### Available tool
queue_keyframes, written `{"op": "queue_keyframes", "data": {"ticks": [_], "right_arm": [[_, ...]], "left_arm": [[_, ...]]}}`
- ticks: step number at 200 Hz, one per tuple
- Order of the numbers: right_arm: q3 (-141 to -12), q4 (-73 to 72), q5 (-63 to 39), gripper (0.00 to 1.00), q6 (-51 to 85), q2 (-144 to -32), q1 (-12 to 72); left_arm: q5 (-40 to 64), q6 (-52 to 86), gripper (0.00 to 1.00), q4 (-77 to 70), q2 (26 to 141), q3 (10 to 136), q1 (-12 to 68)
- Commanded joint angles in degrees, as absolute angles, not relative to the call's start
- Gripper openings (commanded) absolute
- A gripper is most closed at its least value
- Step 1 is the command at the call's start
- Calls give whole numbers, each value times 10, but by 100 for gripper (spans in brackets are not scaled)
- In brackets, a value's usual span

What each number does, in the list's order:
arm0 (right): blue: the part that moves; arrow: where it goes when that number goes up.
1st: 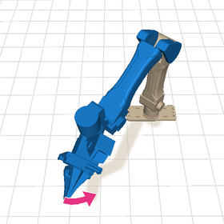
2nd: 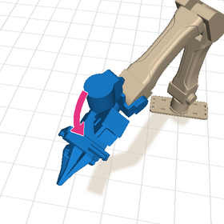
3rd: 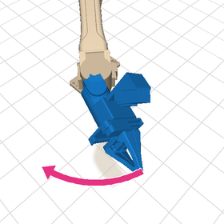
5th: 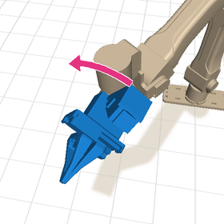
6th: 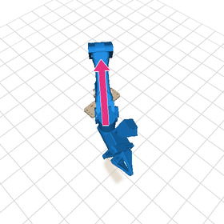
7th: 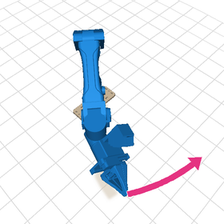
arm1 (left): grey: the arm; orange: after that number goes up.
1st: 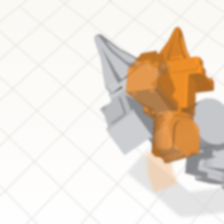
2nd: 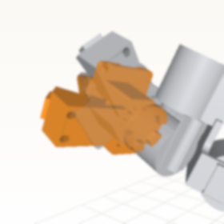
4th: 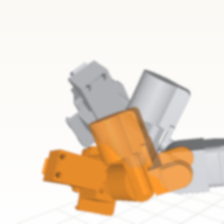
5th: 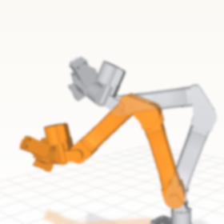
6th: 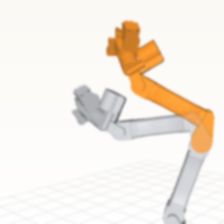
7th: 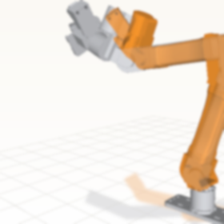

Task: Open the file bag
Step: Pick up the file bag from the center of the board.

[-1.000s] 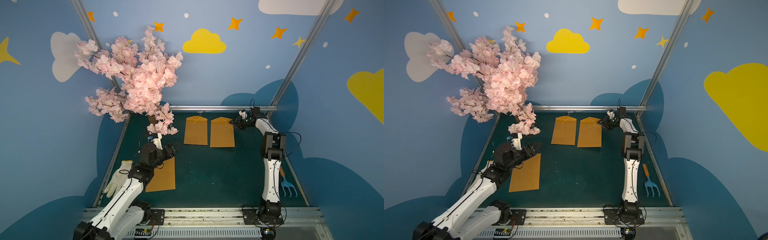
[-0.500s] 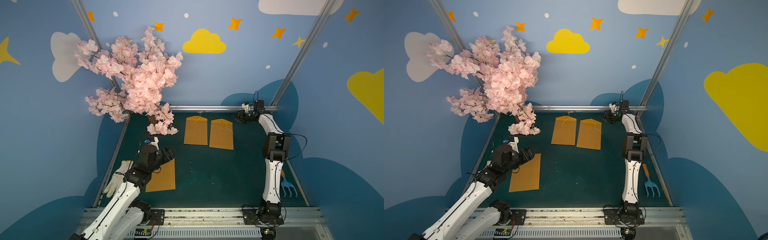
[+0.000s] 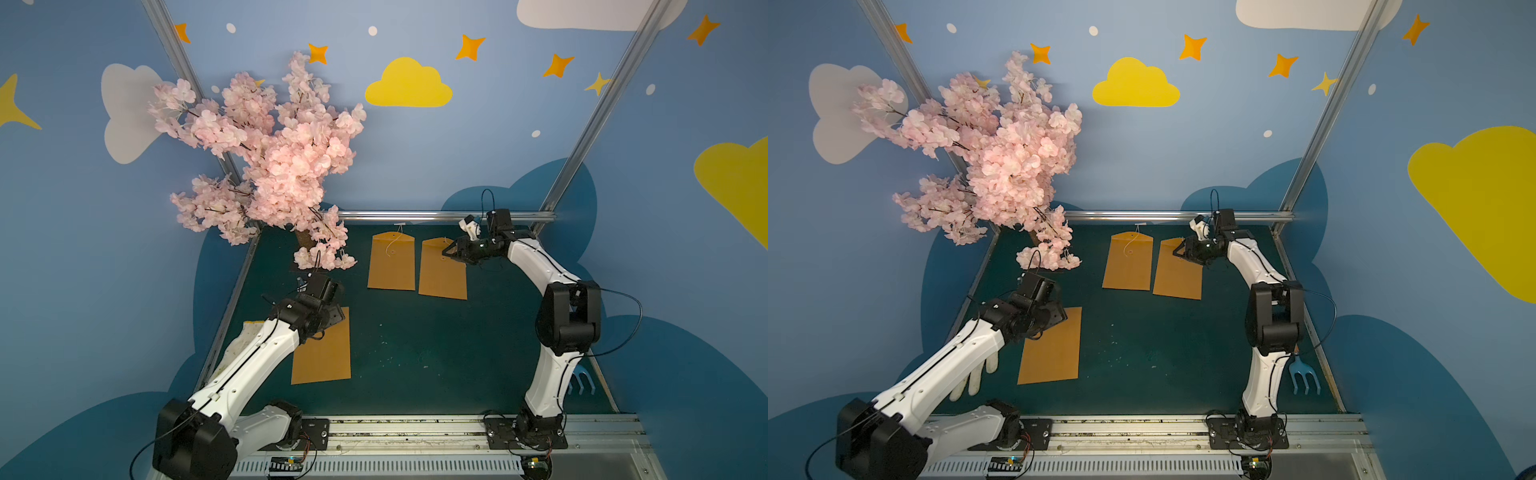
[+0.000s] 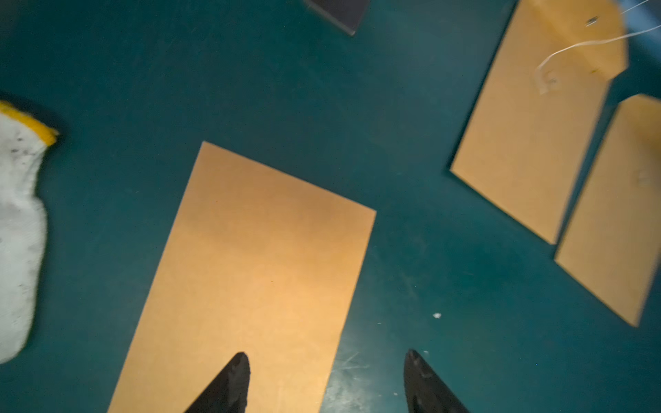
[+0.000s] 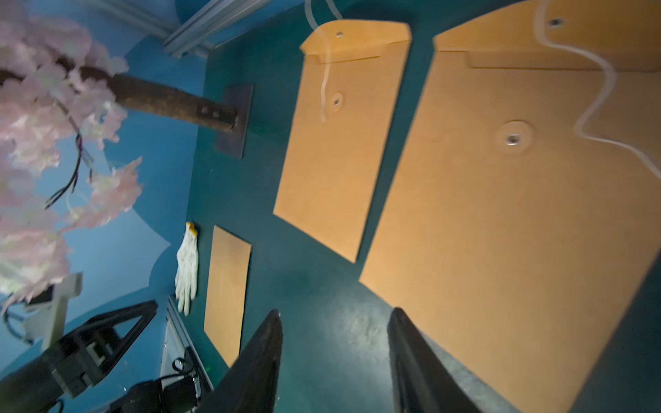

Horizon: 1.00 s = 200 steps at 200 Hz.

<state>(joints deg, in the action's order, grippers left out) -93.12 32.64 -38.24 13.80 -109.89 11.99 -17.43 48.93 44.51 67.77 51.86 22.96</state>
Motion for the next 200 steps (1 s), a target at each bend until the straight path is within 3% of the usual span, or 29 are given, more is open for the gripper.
{"op": "queue_keyframes", "data": {"ticks": [1,50,104,200], "right_arm": [[-888,353,-361,49,113,-1052,149],[-801,331,-360,53,119,-963,166],[-766,319,-389,53,113,-948,172],[-748,271,-439,51,149,-1038,254]], "left_arm": [[-240,528,69,524,702,523,235],[-257,549,71,501,752,495,238],[-294,576,76,530,866,528,239],[-309,605,74,508,816,468,209]]}}
